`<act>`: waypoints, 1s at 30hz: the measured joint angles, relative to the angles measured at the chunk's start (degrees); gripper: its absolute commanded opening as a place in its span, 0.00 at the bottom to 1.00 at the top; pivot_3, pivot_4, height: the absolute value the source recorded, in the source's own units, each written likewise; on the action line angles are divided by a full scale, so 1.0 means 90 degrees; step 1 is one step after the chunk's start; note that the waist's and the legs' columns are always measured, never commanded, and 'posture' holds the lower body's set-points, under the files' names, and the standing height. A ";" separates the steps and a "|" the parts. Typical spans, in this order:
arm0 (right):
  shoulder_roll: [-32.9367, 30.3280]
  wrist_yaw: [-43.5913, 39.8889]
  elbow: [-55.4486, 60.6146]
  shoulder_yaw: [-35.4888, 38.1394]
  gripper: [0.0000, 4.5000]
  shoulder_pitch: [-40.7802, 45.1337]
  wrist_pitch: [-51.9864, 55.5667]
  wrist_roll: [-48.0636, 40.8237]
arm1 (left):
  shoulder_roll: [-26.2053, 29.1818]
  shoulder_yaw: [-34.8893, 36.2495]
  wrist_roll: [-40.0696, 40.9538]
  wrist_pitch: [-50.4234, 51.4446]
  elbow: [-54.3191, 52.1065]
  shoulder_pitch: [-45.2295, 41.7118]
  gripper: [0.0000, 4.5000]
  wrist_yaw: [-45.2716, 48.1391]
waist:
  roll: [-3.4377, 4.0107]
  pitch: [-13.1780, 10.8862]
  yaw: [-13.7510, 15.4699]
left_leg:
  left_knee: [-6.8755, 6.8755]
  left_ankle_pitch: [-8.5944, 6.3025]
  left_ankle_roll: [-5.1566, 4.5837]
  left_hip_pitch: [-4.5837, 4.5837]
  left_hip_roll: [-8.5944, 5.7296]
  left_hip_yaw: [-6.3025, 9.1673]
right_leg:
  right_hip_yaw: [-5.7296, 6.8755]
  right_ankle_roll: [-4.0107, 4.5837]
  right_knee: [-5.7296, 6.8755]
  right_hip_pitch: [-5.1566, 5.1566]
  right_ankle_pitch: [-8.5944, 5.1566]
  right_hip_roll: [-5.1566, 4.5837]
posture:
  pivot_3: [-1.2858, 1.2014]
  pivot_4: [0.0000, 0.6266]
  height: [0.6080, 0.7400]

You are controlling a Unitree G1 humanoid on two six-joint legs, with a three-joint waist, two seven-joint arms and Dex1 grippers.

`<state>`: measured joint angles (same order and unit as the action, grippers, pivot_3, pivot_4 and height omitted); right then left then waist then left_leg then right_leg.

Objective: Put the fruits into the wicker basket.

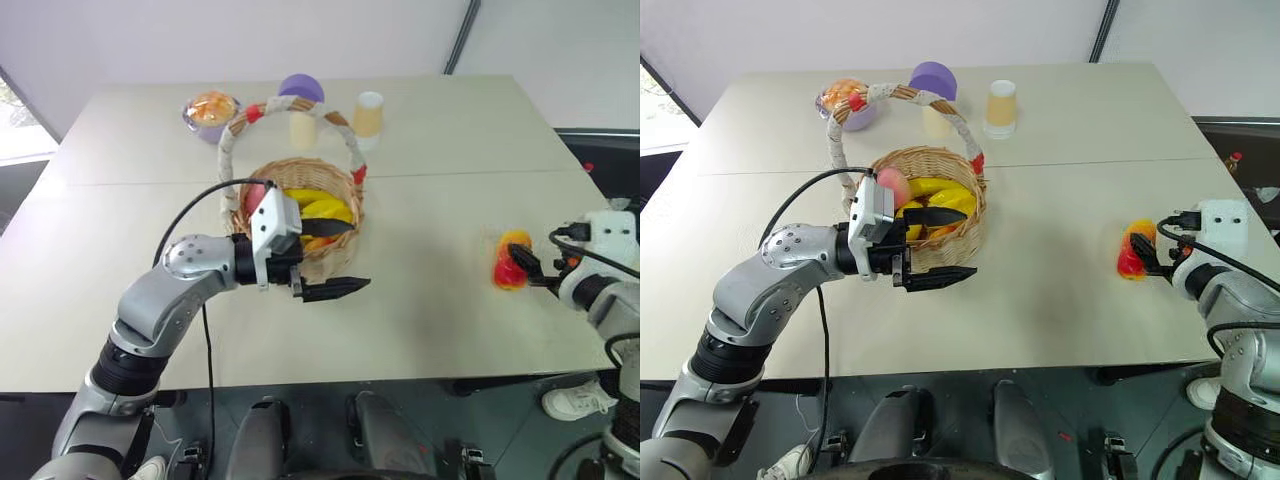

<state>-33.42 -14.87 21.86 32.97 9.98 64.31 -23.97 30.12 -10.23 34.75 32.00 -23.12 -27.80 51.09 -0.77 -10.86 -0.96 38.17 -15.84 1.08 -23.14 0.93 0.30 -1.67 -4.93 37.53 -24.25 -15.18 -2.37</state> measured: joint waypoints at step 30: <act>-0.1188 -0.2625 0.1296 -0.2259 0.41 0.0772 -0.1834 -0.0737 | 0.1075 0.2477 0.1026 0.0394 -0.0175 0.1150 1.00 -0.0286 | 0.0011 -0.0002 -0.0111 | -0.0001 0.0000 0.0000 0.0005 0.0014 0.0016 | 0.0005 -0.0003 -0.0001 -0.0005 -0.0001 0.0005 | 0.52 0.24 1.00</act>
<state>-44.11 -38.50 33.53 12.63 16.93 47.80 -30.61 39.79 12.07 43.98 35.54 -24.70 -17.45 48.51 -0.68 -10.88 -1.96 38.16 -15.85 1.08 -23.09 1.05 0.44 -1.63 -4.95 37.52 -24.30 -15.19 -2.33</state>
